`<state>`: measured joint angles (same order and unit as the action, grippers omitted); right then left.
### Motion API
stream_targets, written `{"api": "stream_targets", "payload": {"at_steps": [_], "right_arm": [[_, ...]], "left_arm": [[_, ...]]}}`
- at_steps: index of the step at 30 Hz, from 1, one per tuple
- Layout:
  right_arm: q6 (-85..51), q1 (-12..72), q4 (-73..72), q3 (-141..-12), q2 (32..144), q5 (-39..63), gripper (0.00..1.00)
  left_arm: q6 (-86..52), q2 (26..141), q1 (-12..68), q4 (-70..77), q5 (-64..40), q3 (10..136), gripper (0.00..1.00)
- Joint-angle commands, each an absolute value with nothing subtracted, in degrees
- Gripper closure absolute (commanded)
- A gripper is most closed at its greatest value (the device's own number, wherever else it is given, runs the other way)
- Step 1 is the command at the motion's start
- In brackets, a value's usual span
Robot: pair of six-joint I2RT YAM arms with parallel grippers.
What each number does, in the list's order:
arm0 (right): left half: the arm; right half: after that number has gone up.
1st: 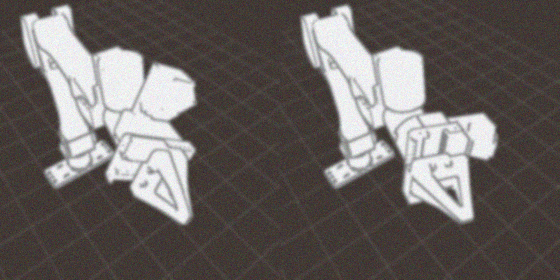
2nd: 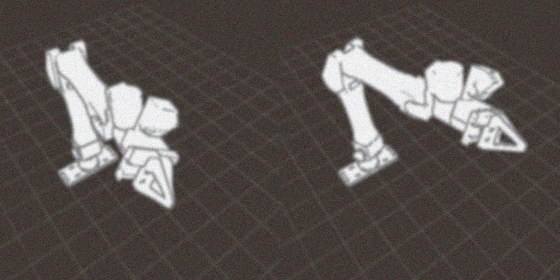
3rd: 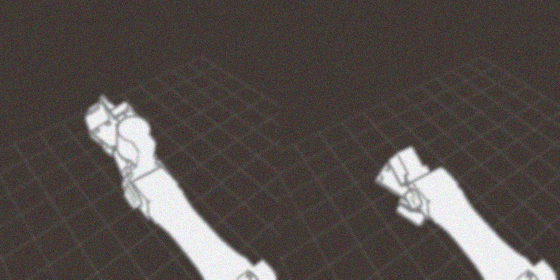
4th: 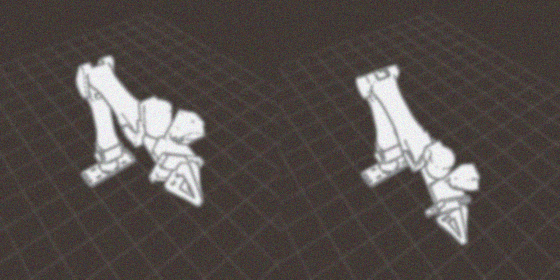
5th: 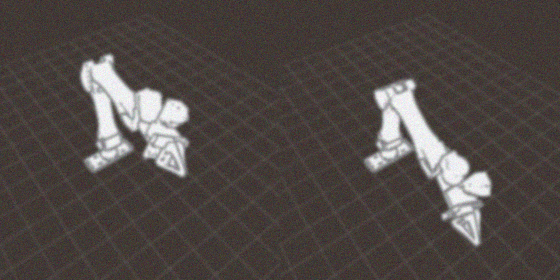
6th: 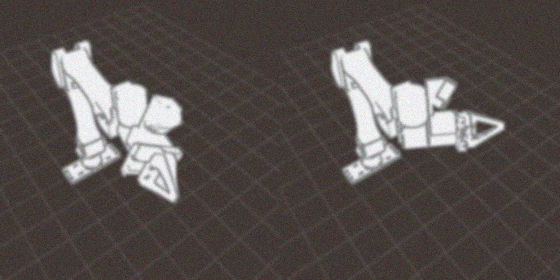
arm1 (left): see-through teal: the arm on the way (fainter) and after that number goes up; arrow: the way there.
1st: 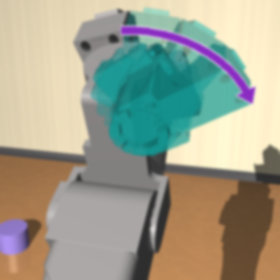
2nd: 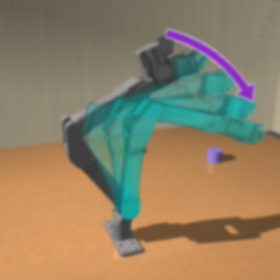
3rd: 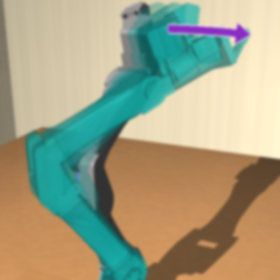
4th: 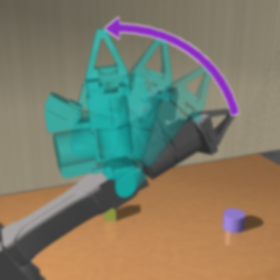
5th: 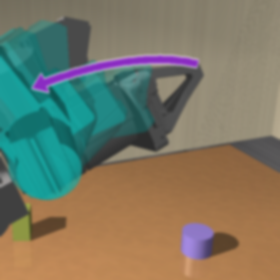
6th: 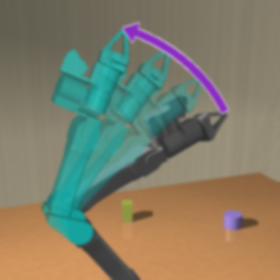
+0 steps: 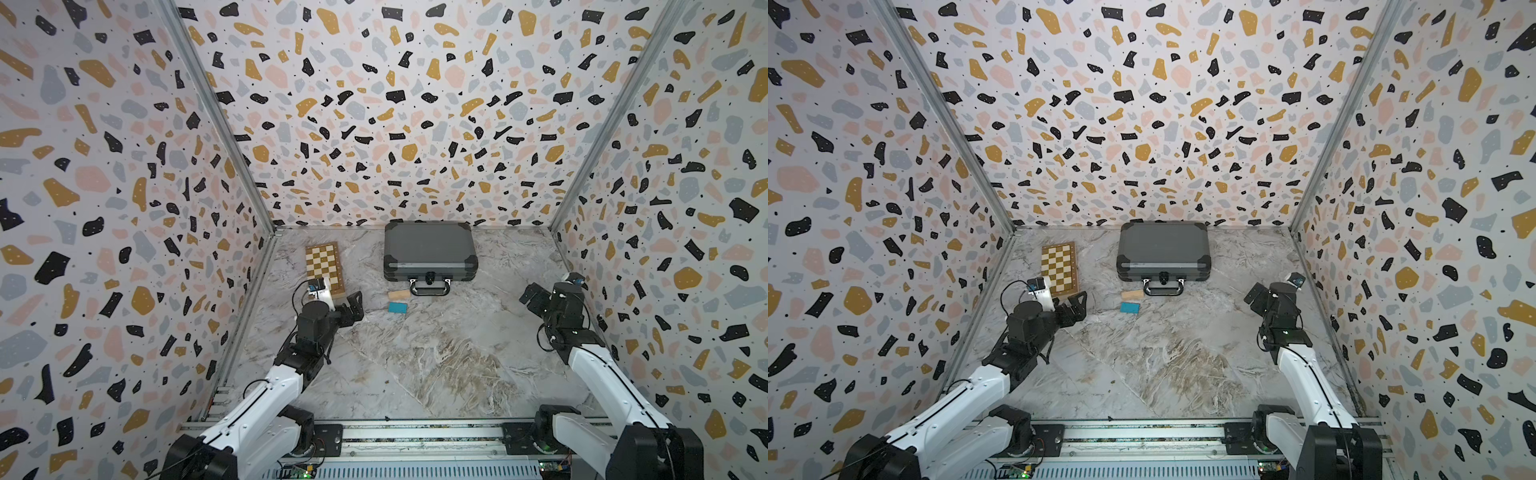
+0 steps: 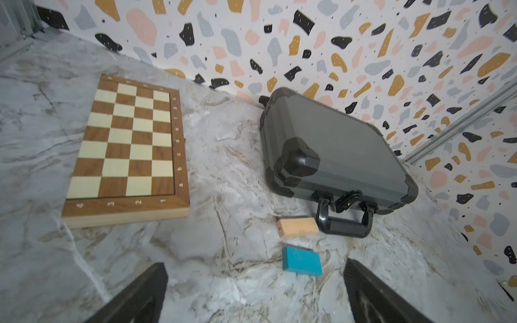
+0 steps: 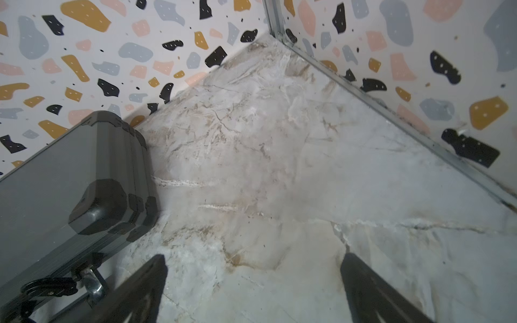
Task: Open the poker set cases
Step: Pick up the poker set case from the center of the board.
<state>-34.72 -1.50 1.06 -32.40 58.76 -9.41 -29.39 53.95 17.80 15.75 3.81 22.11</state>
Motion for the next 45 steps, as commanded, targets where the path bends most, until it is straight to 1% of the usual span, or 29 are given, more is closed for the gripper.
{"api": "stream_targets", "payload": {"at_steps": [1,5,6,7,8,10,11,14,18,26,35,45], "right_arm": [[-39.1,-1.4,5.4,-32.9,61.2,-4.0,0.00],[-40.3,-1.3,0.4,-33.3,66.8,3.2,0.01],[-40.8,-1.1,-1.2,-33.1,67.6,4.6,0.03],[-41.4,-0.7,-3.0,-32.7,68.1,5.5,0.06],[-41.8,-0.3,-4.5,-32.5,68.7,6.0,0.11],[-42.2,1.1,-8.0,-32.7,70.9,7.6,0.28],[-42.7,1.7,-9.6,-33.0,72.4,8.2,0.32],[-44.6,3.7,-14.8,-34.9,79.1,11.4,0.37],[-46.9,6.2,-20.9,-38.5,88.1,14.5,0.37],[-49.8,10.1,-30.4,-44.2,101.0,18.9,0.36],[-51.4,13.3,-36.7,-47.0,106.9,19.1,0.39],[-51.2,16.1,-39.7,-50.0,110.3,18.8,0.38]], "left_arm": [[-32.9,54.0,17.6,12.9,8.4,22.0,0.01],[-39.6,54.2,17.4,8.7,16.3,21.3,0.01],[-41.7,54.2,17.4,8.0,17.9,21.0,0.01],[-43.0,54.4,17.3,8.4,18.5,20.4,0.01],[-43.0,54.6,17.3,9.8,17.9,19.8,0.01],[-42.0,55.6,17.2,13.9,14.6,18.9,0.01],[-41.7,56.2,17.3,15.6,13.0,18.6,0.01],[-41.4,59.4,17.3,18.9,8.1,19.2,0.01],[-41.0,63.7,17.3,19.5,3.9,20.9,0.01],[-40.9,66.0,17.3,20.2,2.4,21.8,0.00],[-41.3,66.6,17.2,21.5,1.4,21.7,0.00],[-41.5,66.8,17.2,22.0,0.6,21.7,0.01]]}}
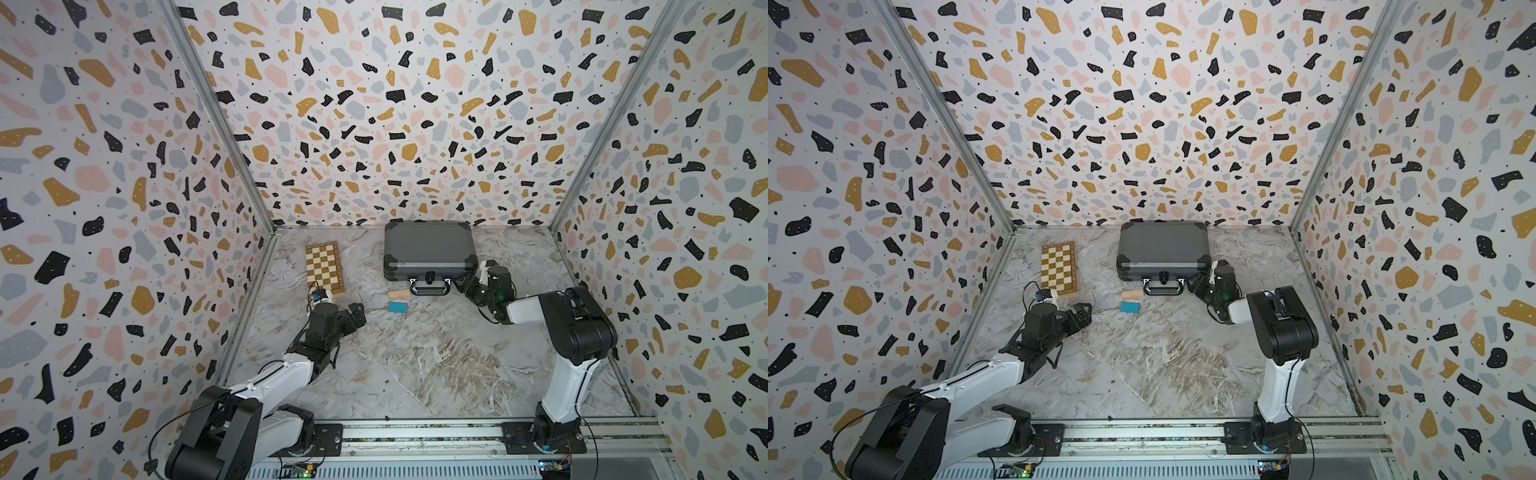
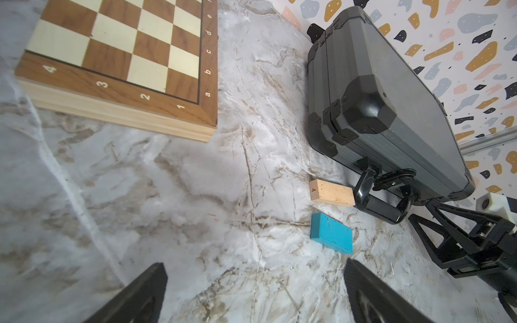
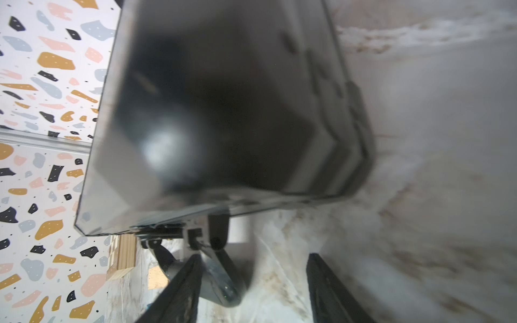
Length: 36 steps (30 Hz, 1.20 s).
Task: Open the poker set cases
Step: Pick up the poker set case from the center of the board.
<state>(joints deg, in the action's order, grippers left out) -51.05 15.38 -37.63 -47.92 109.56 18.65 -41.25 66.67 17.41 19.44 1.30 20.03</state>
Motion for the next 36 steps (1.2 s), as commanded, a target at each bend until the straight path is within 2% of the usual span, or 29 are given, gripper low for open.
{"api": "stream_targets", "payload": {"at_steps": [1,13,36], "right_arm": [[-51.3,16.2,-39.9,-50.2,110.6,18.9,0.38],[-52.8,18.2,-45.6,-50.4,113.5,19.7,0.36],[-56.5,20.4,-54.4,-45.5,113.1,18.9,0.45]], "left_arm": [[-41.4,66.9,17.2,22.0,0.5,21.7,0.01],[-41.4,66.9,17.3,22.5,-0.6,21.9,0.01],[-41.1,66.6,17.3,22.5,-1.5,22.0,0.02]]}}
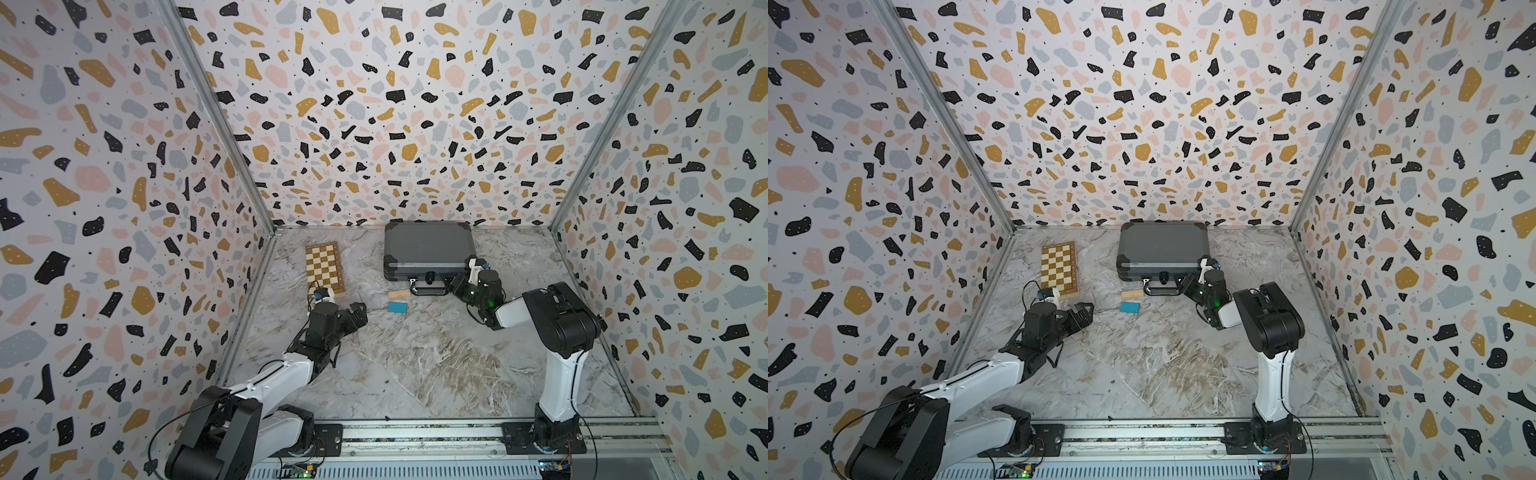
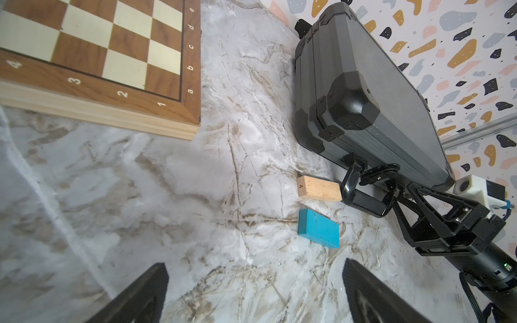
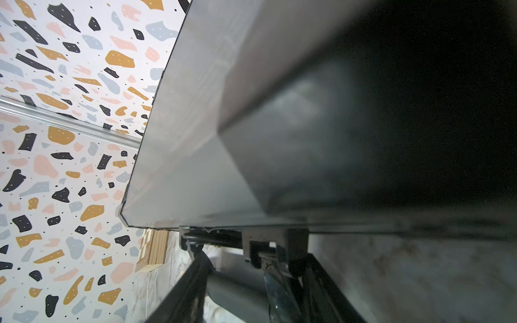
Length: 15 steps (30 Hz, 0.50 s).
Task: Open the poker set cases
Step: Pick up the poker set case from the center of the board.
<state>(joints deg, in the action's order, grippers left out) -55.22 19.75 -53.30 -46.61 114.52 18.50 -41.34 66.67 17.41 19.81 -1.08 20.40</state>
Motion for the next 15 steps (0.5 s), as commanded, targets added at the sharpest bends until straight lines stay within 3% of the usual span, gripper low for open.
{"api": "stream_targets", "payload": {"at_steps": [1,15], "right_arm": [[-56.5,20.4,-54.6,-45.1,112.7,18.8,0.46],[-56.1,20.4,-59.4,-41.7,110.5,18.9,0.49]], "left_arm": [[-41.2,66.6,17.3,22.5,-1.5,22.0,0.02],[-41.1,66.9,17.3,22.7,-1.8,22.0,0.02]]}}
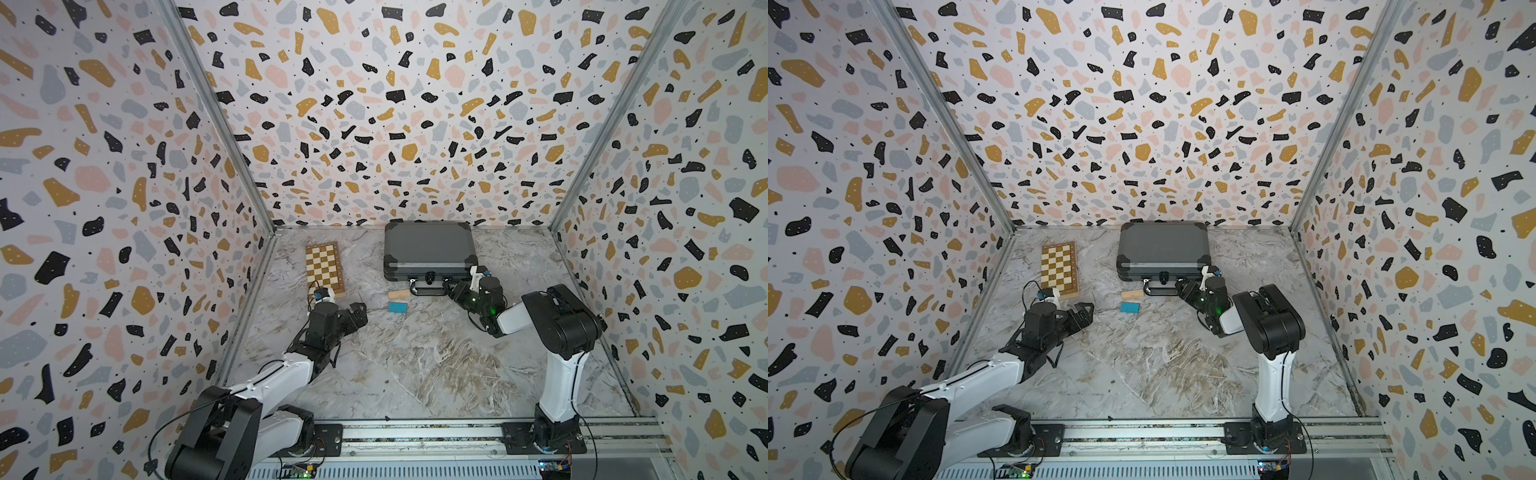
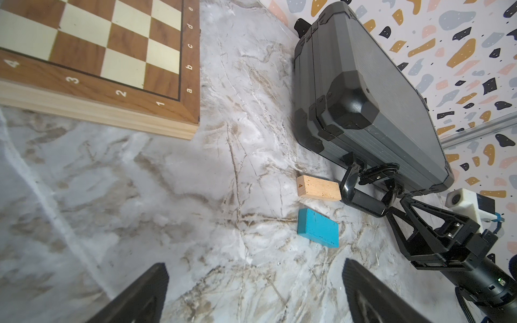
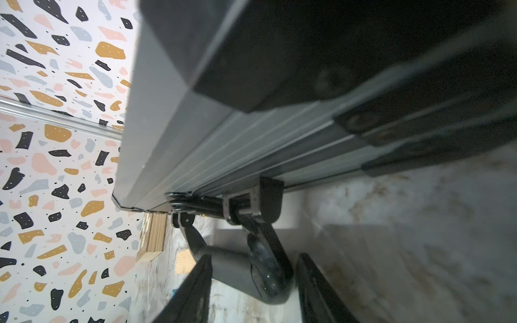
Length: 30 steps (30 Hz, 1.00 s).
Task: Open the poker set cases
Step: Pick up the poker set case from the center of the board.
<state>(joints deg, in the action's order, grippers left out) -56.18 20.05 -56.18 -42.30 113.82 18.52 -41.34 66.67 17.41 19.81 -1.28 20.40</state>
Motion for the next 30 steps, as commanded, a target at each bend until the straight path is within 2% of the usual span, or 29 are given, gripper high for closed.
{"api": "stream_targets", "payload": {"at_steps": [1,13,24,27,30], "right_arm": [[-56.1,20.4,-60.0,-41.5,110.1,19.0,0.50],[-55.9,20.4,-59.2,-42.4,110.8,20.2,0.48],[-61.5,20.7,-65.3,-44.1,115.7,19.5,0.51],[-60.9,20.9,-64.7,-44.4,115.7,19.7,0.49],[-58.6,20.9,-62.4,-43.9,114.5,19.5,0.42]], "left_arm": [[-41.1,66.9,17.3,22.6,-1.8,22.0,0.02],[-41.0,66.2,17.2,22.6,-1.8,21.9,0.02],[-40.8,65.7,17.3,22.4,-1.7,21.7,0.03],[-40.7,65.5,17.2,22.4,-1.6,21.7,0.03],[-40.5,65.3,17.2,22.5,-1.5,21.6,0.03]]}}
